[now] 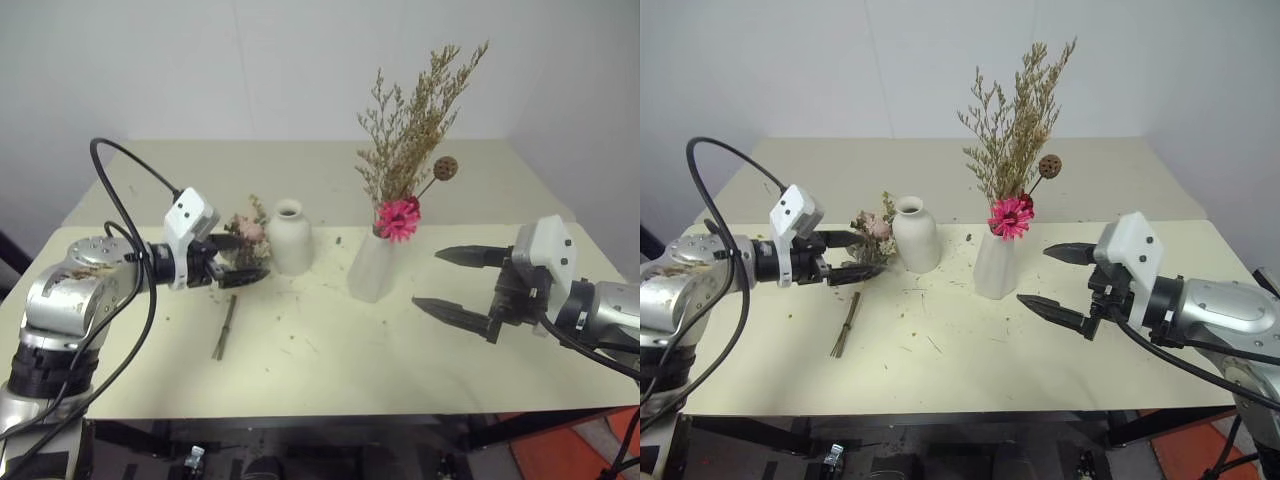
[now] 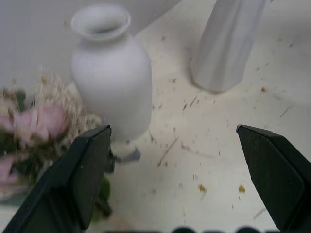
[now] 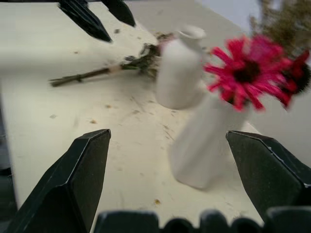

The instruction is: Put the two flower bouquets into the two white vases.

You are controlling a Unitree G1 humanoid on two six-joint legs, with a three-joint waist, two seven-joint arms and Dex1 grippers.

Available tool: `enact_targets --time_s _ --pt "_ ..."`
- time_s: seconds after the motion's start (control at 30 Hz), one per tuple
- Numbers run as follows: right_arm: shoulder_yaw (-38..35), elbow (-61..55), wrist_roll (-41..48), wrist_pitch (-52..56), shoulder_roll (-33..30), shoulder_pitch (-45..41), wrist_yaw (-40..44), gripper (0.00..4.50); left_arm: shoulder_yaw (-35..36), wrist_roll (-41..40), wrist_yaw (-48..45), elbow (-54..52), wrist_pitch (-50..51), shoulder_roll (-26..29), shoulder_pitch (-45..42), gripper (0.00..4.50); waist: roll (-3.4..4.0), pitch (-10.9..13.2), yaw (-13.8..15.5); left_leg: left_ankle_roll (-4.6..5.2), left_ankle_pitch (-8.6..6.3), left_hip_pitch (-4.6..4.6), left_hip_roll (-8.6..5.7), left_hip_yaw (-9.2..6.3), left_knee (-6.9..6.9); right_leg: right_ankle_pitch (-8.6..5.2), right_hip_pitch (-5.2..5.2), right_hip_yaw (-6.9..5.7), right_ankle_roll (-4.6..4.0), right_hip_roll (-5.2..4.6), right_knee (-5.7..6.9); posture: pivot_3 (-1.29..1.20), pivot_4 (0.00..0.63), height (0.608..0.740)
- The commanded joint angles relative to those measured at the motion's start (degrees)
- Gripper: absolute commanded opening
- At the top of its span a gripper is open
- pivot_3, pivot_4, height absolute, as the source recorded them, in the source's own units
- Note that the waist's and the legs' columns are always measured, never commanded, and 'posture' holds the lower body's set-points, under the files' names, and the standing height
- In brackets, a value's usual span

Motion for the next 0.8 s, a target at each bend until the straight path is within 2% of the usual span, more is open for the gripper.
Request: enact_targets --time_s 0.03,0.13,0.23,0.5,0.8 --pt "3.78 -2.54 2.94 3.85 -1.79 -5.78 -0.56 4.45 0.87 1.05 8.71 -7.13 9.91 -0.81 1.11 4.50 -0.06 0.02 0.26 0.00 0.00 -0.02 0.00 -0.03 0.00 0.00 -0.01 -0.03 0.00 0.01 0.00 0.00 0.150 0.740" --pt "9.80 -1.21 2.00 5.35 -2.50 -12.70 1.68 4.45 0.83 2.50 16.86 -7.97 20.37 -5.17 -1.21 4.50 -0.07 0.03 0.92 -0.01 0.00 -0.02 -0.02 -0.04 0.02 0.00 0.00 -0.05 0.00 0.00 -0.02 0.00 0.150 0.740" --pt "14.27 0.69 0.34 6.19 -1.71 -17.30 2.62 4.45 1.18 3.75 21.10 -6.50 24.63 -8.09 -3.31 4.50 -0.12 0.03 1.50 -0.01 0.00 -0.06 -0.01 -0.05 0.02 0.00 -0.02 -0.09 0.00 0.01 -0.07 0.00 0.150 0.740" --pt "22.64 5.78 -4.50 6.28 -1.03 -24.92 8.35 4.45 -2.19 5.45 23.49 7.84 21.67 -12.08 -9.23 4.50 -0.12 0.03 1.65 -0.01 0.00 -0.16 -0.04 -0.05 0.02 0.01 -0.09 -0.11 -0.02 -0.02 -0.12 0.00 0.150 0.740" --pt "21.63 5.25 -5.66 8.45 1.43 -24.94 6.06 4.45 -8.55 6.19 22.11 21.64 20.07 -16.40 -15.62 4.50 -0.12 0.03 1.68 -0.01 0.00 -0.25 -0.07 -0.06 0.02 0.14 -0.14 -0.12 -0.22 -0.04 -0.12 0.00 0.150 0.740"
